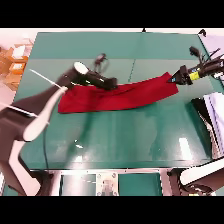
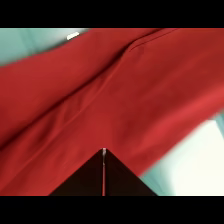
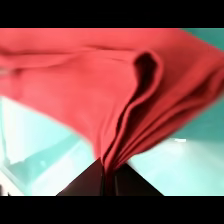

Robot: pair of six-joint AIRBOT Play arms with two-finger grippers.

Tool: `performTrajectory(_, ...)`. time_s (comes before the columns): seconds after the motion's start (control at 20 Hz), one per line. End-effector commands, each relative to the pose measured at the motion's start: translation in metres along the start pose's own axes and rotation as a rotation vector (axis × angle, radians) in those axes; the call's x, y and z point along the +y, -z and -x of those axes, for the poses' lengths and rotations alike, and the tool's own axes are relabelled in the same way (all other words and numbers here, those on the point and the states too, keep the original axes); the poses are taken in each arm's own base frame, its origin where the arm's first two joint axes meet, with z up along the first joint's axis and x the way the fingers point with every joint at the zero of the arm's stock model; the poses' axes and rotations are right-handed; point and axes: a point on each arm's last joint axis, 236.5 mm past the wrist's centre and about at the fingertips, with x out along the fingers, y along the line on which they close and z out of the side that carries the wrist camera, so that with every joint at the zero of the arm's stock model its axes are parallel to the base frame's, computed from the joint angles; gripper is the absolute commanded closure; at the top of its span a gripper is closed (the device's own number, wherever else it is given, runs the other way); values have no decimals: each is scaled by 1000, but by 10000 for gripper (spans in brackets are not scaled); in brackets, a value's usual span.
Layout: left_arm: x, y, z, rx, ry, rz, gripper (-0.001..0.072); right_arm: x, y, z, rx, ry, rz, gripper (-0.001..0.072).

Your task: Fold the shirts.

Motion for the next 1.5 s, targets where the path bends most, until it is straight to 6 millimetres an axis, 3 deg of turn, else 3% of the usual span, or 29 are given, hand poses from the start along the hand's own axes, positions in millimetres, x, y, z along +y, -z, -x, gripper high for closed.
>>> performTrajectory(0.0, -17, 19, -66, -38, -25, 30, 685, 77, 6, 32, -58, -82, 126, 696)
performTrajectory(0.2, -21, 31, -94, -3, 9, 110, 685, 122, 14, 43, -92, -105, 215, 696)
performTrajectory(0.35, -28, 28, -94, 0, 30, 109, 685, 128, 16, 45, -98, -103, 227, 696)
performTrajectory(0.45, -39, 19, -83, 13, 59, 88, 684, 128, 15, 45, -97, -103, 224, 696)
performTrajectory(0.55, -49, 8, -57, 74, 108, 51, 684, 128, 15, 45, -101, -103, 217, 696)
performTrajectory(0.7, -43, -2, 18, 237, 159, -1, 685, 140, 7, 43, -132, -135, 221, 696)
performTrajectory(0.75, -31, -1, 47, 295, 135, 4, 686, 150, 5, 39, -140, -158, 228, 696)
performTrajectory(0.85, 25, 2, 109, 353, -67, 17, 686, 175, -1, 23, -153, -189, 251, 696)
performTrajectory(0.95, 82, 0, 175, 342, -319, 18, 685, 208, -1, -8, -143, -214, 303, 696)
performTrajectory(1.0, 98, -2, 205, 316, -403, 23, 685, 227, 1, -30, -130, -231, 331, 696)
performTrajectory(1.15, 113, -14, 268, 216, -489, 48, 685, 279, 17, -121, -61, -283, 384, 696)
performTrajectory(1.25, 117, -19, 289, 177, -503, 54, 685, 304, 37, -199, -11, -305, 386, 696)
performTrajectory(1.4, 126, -18, 301, 172, -512, 64, 685, 339, 75, -325, 36, -368, 364, 695)
performTrajectory(1.45, 128, -16, 304, 180, -513, 59, 685, 349, 90, -364, 51, -394, 344, 597)
